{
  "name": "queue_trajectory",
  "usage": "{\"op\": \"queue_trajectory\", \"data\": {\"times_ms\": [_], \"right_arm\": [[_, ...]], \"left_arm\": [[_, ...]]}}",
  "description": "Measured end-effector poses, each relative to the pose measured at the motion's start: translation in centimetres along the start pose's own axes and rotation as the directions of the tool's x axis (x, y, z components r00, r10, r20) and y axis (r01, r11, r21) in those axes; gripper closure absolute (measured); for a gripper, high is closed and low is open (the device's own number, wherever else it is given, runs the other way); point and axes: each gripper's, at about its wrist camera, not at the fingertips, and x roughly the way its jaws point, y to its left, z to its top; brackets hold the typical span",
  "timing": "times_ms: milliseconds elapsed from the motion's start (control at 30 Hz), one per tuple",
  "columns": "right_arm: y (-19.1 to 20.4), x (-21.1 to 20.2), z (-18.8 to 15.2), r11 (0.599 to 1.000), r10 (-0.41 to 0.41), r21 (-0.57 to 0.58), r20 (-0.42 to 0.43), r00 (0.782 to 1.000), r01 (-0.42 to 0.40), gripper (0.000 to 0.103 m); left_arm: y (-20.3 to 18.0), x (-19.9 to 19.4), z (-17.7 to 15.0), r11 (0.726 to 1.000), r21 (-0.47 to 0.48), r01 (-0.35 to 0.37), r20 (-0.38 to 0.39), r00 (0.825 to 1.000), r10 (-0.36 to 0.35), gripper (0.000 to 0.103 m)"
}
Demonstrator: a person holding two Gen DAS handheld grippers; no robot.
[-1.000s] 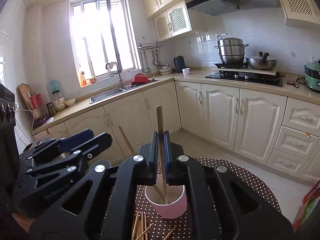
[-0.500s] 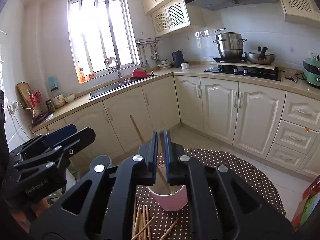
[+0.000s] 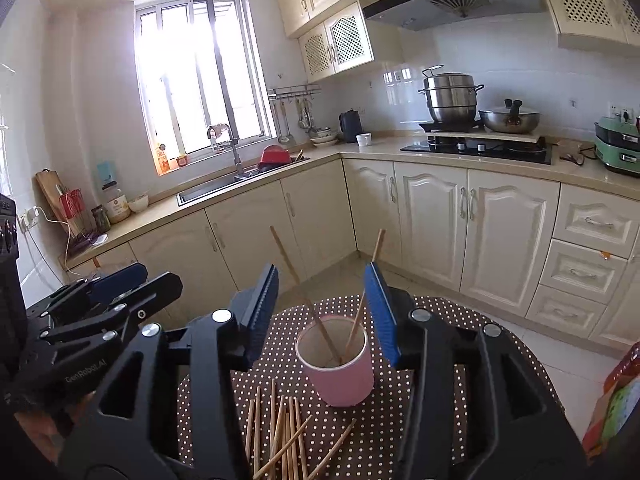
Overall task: Organize utensils
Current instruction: 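Open the right gripper to drop its chopstick into the pink cup, then move both tools back to the pile and grasp a chopstick with the left gripper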
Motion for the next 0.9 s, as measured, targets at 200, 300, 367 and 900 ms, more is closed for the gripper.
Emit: {"op": "queue_trajectory", "data": {"times_ms": [200, 300, 367, 900], "right_arm": [[-0.6, -0.4, -2.9, 1.0, -0.012, 0.023, -0.054, 0.998, 0.013, 0.058], [-0.9, -0.2, -4.8, 0.999, -0.018, 0.039, -0.089, 0.996, 0.021, 0.058], [-1.3, 0.0, -6.2, 0.998, -0.026, 0.054, -0.116, 0.993, 0.032, 0.058], [-3.9, 1.8, -15.0, 0.987, -0.016, 0.15, -0.3, 0.954, 0.064, 0.057]], "left_arm": [[0.0, 0.9, -2.6, 0.999, 0.025, 0.026, -0.094, 0.995, -0.023, 0.043], [-0.2, 1.8, -4.4, 0.998, 0.044, 0.051, -0.162, 0.986, -0.044, 0.043], [-0.5, 2.7, -6.1, 0.996, 0.055, 0.071, -0.22, 0.974, -0.058, 0.043], [-4.0, 8.5, -15.5, 0.976, 0.129, 0.175, -0.474, 0.876, -0.094, 0.057]]}}
